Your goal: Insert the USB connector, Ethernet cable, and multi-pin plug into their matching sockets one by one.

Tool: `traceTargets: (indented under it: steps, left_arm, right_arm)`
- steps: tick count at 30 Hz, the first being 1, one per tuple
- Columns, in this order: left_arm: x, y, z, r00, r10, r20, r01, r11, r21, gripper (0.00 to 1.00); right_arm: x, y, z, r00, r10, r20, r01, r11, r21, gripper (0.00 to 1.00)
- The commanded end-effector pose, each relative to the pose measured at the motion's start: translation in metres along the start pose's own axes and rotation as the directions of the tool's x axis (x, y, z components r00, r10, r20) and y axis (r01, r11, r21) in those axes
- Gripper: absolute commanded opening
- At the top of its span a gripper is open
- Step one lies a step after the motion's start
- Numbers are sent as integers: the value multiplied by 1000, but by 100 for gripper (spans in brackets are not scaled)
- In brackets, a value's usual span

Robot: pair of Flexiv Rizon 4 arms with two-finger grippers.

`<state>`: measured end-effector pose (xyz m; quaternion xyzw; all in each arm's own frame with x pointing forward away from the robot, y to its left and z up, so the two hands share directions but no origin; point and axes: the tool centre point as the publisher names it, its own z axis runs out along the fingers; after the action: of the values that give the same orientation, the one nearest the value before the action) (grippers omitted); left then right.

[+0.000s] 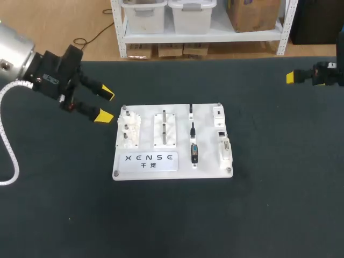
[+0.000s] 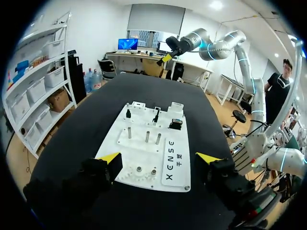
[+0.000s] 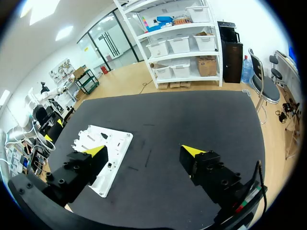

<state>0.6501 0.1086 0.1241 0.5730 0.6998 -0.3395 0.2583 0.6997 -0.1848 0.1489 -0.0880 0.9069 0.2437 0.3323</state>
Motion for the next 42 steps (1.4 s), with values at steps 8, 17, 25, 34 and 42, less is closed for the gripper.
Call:
traceTargets:
  steps: [8,17,25,34,42]
  left_arm:
    - [1,0,0,1000,1,2,-1,1000,-1,100]
    - [1,0,0,1000,1,2,-1,1000,-1,100]
    - [1,0,0,1000,1,2,-1,1000,-1,100]
    - [1,0,0,1000,1,2,-1,1000,-1,100]
    - [1,0,0,1000,1,2,-1,1000,-1,100]
  right_arm:
    - [0,0,-1,1000,0,-1,0,1000,3,100]
    - [0,0,-1,1000,0,-1,0,1000,3,100]
    - [-11,16,15,1000,-6,-23,7,999,31,100]
    - [-20,98,101,986,-73,-146,98,981,167,100]
    - [-12,132,167,951,127,-281,-16,930,368,100]
